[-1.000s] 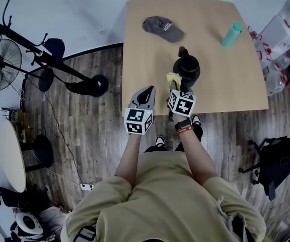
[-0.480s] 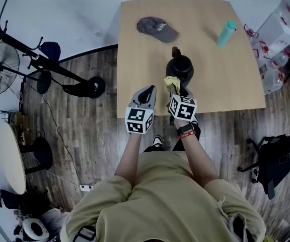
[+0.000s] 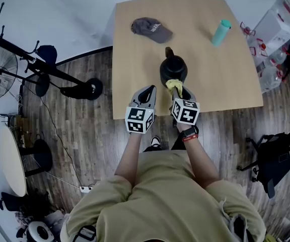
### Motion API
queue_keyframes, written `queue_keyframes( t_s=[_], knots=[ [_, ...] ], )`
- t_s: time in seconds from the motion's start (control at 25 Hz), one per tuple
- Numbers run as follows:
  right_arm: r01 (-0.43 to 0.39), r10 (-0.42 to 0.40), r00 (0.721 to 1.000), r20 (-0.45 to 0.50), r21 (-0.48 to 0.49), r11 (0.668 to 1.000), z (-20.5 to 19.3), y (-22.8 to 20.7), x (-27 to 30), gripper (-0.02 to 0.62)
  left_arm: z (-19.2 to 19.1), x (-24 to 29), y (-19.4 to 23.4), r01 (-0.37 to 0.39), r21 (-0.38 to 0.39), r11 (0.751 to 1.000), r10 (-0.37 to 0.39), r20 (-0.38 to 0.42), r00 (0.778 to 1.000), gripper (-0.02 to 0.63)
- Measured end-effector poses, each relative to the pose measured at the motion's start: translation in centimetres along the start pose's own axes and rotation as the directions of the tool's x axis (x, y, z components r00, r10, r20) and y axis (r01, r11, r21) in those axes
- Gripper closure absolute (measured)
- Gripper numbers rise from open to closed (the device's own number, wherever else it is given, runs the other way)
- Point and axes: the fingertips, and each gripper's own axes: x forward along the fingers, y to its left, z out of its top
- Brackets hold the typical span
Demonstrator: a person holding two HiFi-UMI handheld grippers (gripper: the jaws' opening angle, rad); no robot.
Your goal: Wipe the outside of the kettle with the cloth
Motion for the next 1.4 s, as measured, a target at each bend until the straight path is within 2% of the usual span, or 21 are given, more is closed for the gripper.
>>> queue_keyframes(
  t_s=[0.56, 1.0, 1.4],
  knots=[
    [0.072, -0.072, 0.997, 0.014, -0.013, 0.997, 1.6, -6.8, -0.1, 0.48, 0.1, 3.4, -2.7, 0.008, 0.001, 1.0, -0.008, -0.011, 1.0, 0.581],
    [0.098, -0.098, 0.995, 0.008, -0.019, 0.995, 3.6, -11.5, 2.3, 0.48, 0.0, 5.1, -2.3, -0.052, -0.022, 0.998, 0.052, -0.018, 0.998, 0.583],
    [0.067, -0.068, 0.997, -0.024, -0.03, 0.997, 5.0, -13.6, 6.8, 0.48, -0.5, 5.6, -1.5, -0.114, -0.042, 0.993, 0.113, -0.029, 0.993, 0.582]
  ],
)
